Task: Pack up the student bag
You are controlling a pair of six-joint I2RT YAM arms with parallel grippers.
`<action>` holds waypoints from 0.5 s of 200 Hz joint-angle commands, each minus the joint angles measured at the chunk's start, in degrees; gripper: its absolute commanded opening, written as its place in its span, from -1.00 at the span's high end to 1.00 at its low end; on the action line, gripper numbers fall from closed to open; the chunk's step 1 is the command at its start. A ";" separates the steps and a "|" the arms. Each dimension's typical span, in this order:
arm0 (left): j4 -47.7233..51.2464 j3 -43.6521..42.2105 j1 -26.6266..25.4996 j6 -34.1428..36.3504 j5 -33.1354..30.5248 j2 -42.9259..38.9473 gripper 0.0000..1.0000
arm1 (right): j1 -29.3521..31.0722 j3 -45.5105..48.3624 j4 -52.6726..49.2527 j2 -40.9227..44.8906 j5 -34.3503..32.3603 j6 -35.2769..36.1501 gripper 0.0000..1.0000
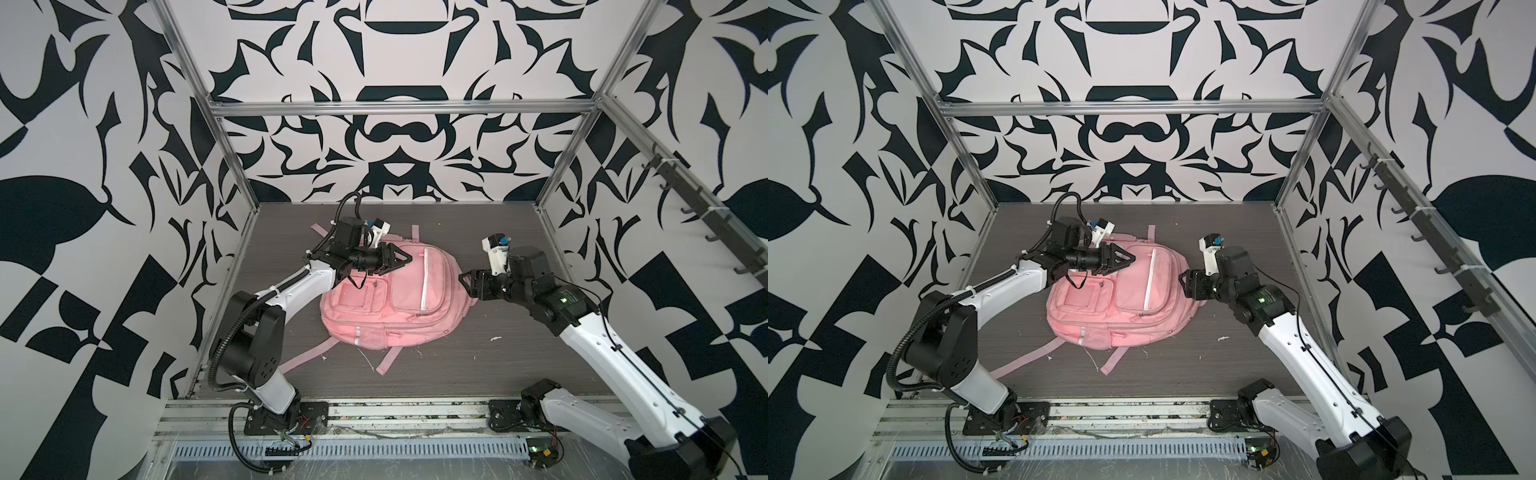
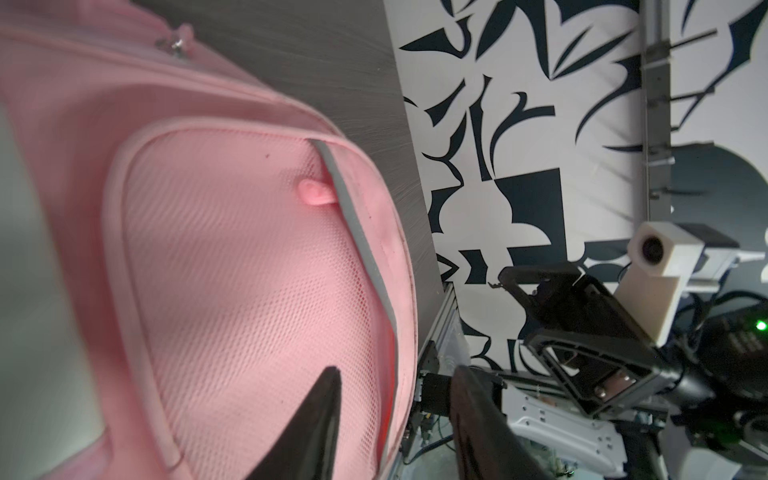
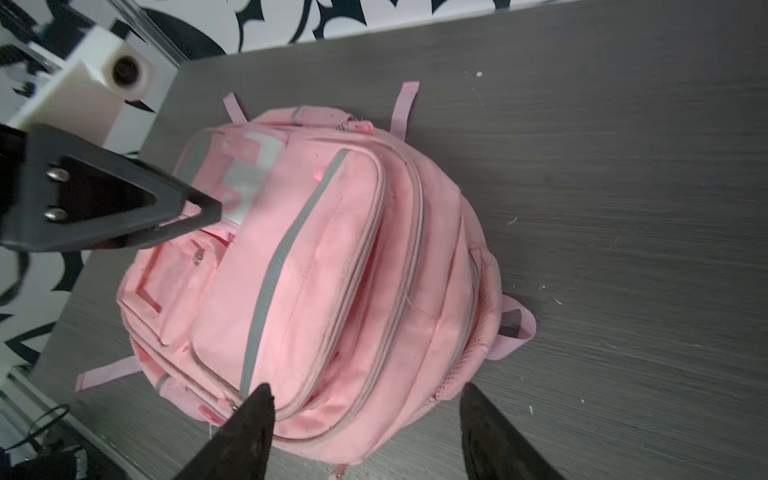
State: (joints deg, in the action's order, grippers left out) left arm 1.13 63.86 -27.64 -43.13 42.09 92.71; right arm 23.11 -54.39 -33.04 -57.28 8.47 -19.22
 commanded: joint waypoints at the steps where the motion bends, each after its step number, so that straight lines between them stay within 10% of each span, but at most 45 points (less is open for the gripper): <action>1: 12.49 1.05 -0.04 5.34 -4.32 -5.31 -0.10 | 1.07 -0.31 -2.25 0.27 -1.12 1.69 -0.45; 43: 16.77 -5.55 -0.11 4.12 -7.49 -12.15 -0.41 | 8.97 1.30 -2.74 -0.32 -1.27 0.44 -0.86; 100: 16.23 -9.18 -1.95 2.40 -9.87 -9.90 -0.21 | 16.86 5.99 -0.09 -3.77 -8.30 -13.59 -0.81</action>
State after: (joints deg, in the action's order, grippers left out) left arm 15.75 55.90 -28.84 -40.56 34.17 81.30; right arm 39.11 -50.76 -34.85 -61.32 4.51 -24.75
